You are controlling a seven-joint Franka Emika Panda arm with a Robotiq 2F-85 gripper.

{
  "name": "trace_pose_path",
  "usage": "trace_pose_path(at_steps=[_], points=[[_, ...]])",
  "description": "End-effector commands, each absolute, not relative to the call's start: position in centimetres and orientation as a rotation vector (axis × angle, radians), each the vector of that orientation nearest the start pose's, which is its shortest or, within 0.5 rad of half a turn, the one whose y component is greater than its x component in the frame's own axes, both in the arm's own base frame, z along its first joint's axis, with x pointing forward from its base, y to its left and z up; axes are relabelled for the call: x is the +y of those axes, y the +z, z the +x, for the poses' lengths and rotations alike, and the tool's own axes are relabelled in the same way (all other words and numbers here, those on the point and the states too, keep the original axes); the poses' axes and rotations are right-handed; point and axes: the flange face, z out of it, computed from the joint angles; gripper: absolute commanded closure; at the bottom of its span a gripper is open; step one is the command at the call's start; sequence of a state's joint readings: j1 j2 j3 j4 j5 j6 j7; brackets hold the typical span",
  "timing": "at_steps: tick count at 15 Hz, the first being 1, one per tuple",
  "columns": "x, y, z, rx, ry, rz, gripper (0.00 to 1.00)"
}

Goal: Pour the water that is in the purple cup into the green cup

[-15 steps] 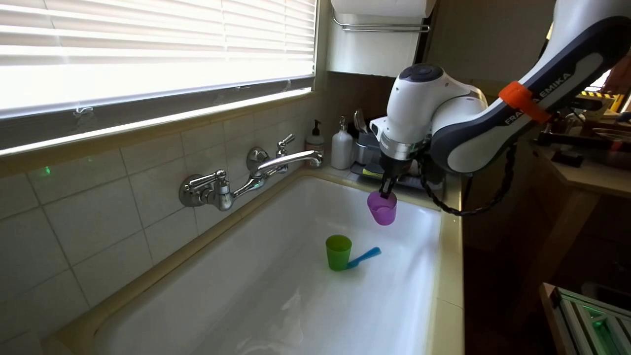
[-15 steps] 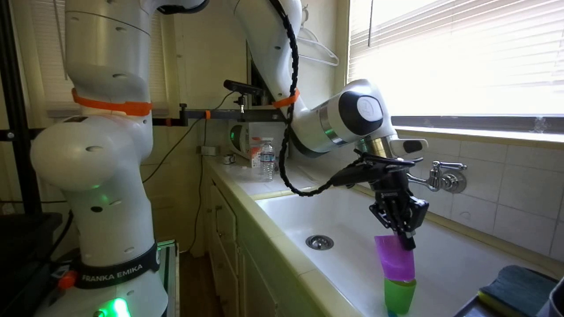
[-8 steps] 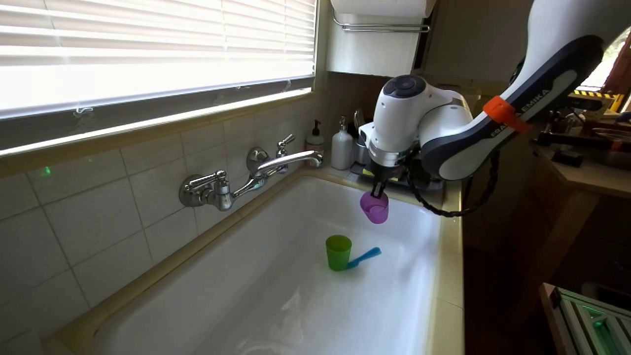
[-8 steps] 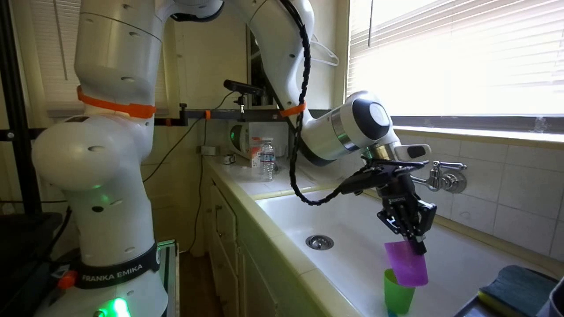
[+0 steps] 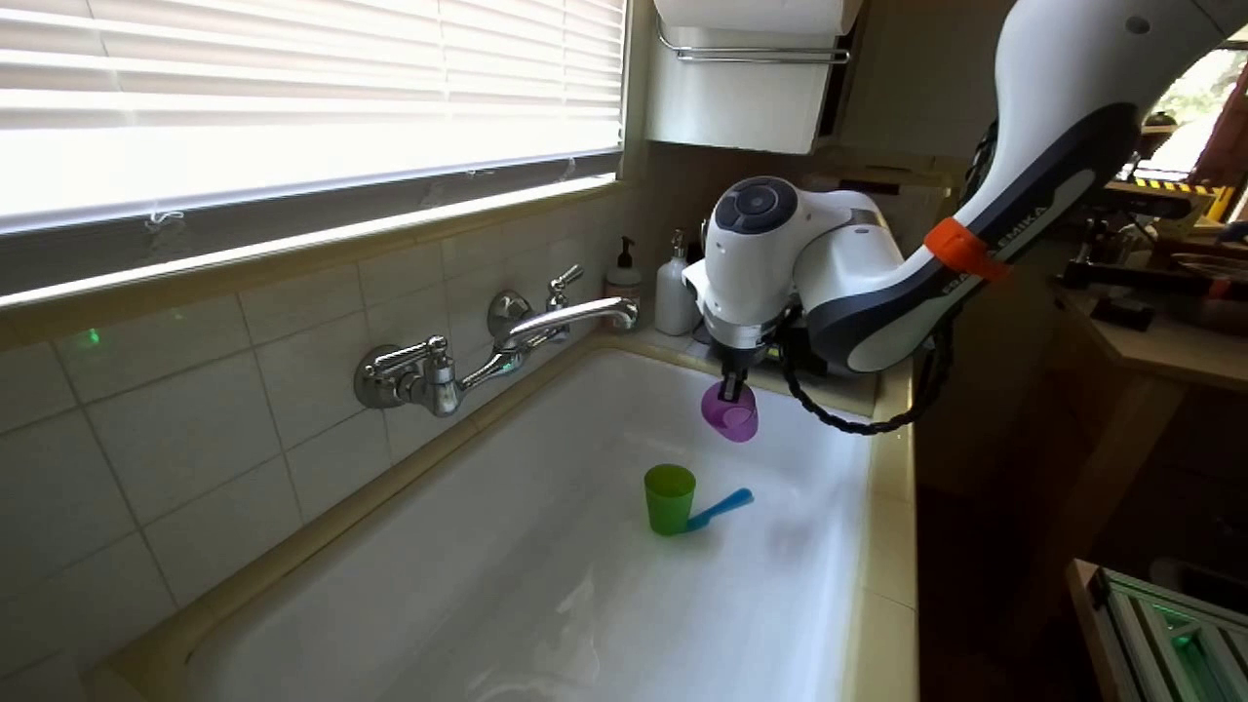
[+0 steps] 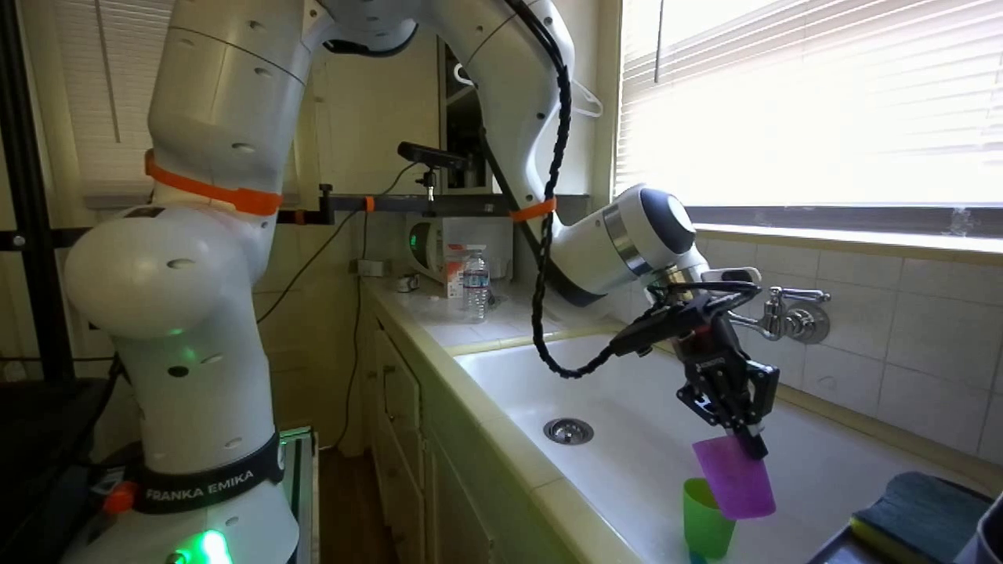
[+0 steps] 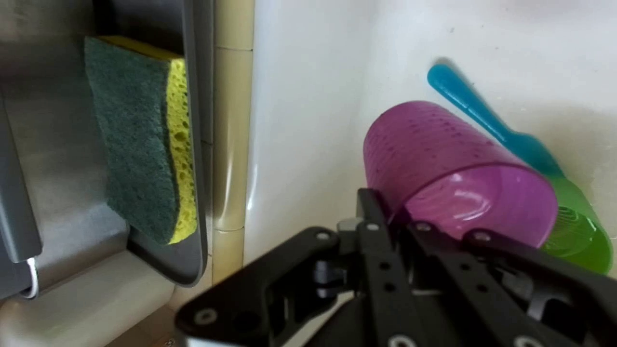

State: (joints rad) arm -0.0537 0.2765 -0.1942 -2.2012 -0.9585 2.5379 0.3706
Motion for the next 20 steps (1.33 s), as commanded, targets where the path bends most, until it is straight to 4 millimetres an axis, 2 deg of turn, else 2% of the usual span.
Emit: trace_pose_path(at_steps=[1,2,9,10,12,20], points=[[-12.6,25.9,54.5,0.247,0.091,2.518,0.99],[-12.4,25.8,54.6,0.250,0.089,2.516,0.95],[-12.5,25.9,54.5,0.247,0.089,2.517,0.95],[-12.5,25.9,54.5,0.248,0.089,2.517,0.99],[-12.4,25.7,54.9,0.236,0.081,2.477,0.99],[-10.9,25.6,56.1,0.261,0.087,2.403,0.99]])
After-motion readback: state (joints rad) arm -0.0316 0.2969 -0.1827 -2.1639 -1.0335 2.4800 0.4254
